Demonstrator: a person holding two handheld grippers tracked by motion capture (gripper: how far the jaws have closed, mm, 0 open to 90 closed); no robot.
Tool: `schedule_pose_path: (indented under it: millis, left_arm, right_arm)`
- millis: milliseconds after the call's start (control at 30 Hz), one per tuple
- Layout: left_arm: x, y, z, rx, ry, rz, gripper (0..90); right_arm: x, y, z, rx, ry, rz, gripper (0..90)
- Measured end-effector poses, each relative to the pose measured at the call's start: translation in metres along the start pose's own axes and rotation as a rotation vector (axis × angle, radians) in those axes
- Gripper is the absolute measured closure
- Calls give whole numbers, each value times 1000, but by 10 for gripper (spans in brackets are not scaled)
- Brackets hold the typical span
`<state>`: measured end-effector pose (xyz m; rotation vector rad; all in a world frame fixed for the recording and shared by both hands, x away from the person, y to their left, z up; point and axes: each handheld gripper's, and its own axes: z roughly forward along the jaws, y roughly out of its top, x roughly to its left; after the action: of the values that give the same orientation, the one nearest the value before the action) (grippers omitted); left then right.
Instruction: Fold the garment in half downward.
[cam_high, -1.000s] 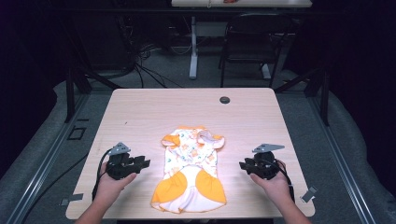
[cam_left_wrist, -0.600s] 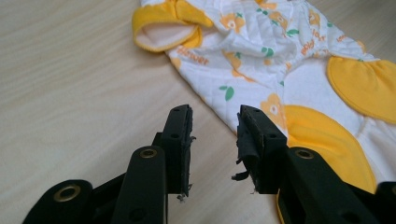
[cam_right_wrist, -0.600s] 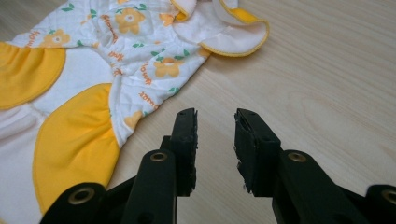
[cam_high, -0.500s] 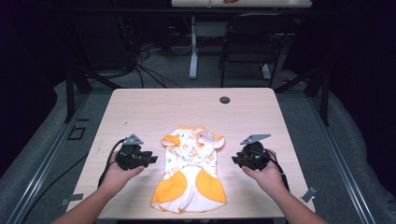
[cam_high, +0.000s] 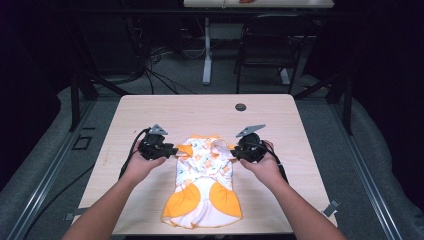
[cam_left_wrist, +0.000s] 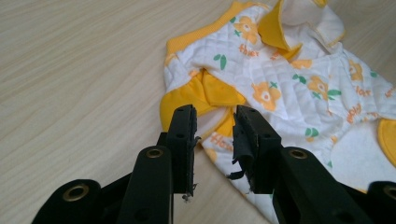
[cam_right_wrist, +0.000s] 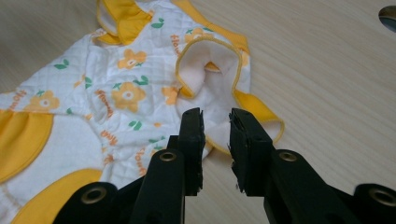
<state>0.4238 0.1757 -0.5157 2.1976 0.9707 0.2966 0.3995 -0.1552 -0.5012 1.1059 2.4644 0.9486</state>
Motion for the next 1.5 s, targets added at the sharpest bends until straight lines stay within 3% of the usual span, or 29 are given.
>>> schedule_pose_path:
  millis: [233,267,400,667,733,933,1033,1100,1233,1300,1500]
  left_arm:
    - [6,10,16,0,11,-23,692]
    - [8,11,21,0,15,-29,701]
    - [11,15,31,6,18,-42,717]
    - [14,20,48,16,42,-47,724]
    - [13,21,52,14,57,-27,722]
    - [12,23,58,18,52,-27,710]
    - [13,23,59,26,62,-29,703]
    - [15,22,60,28,81,-33,694]
    - [14,22,61,31,85,-31,679]
    - [14,23,64,34,74,-36,679]
    - [12,22,72,51,70,-38,681]
  right_arm:
    - [-7,16,21,14,-21,6,784]
    - [-10,21,29,9,-26,28,804]
    - [-18,32,44,21,-40,40,808]
    - [-29,36,66,27,-50,84,762]
    - [-31,35,71,29,-63,89,718]
    - [-27,34,74,15,-24,61,714]
    - [-23,34,77,38,-4,41,723]
    - [-20,32,81,85,-16,16,722]
    - [-19,30,86,102,-13,28,709]
    - [-18,29,90,129,-47,0,694]
    - [-20,28,95,135,-65,18,710]
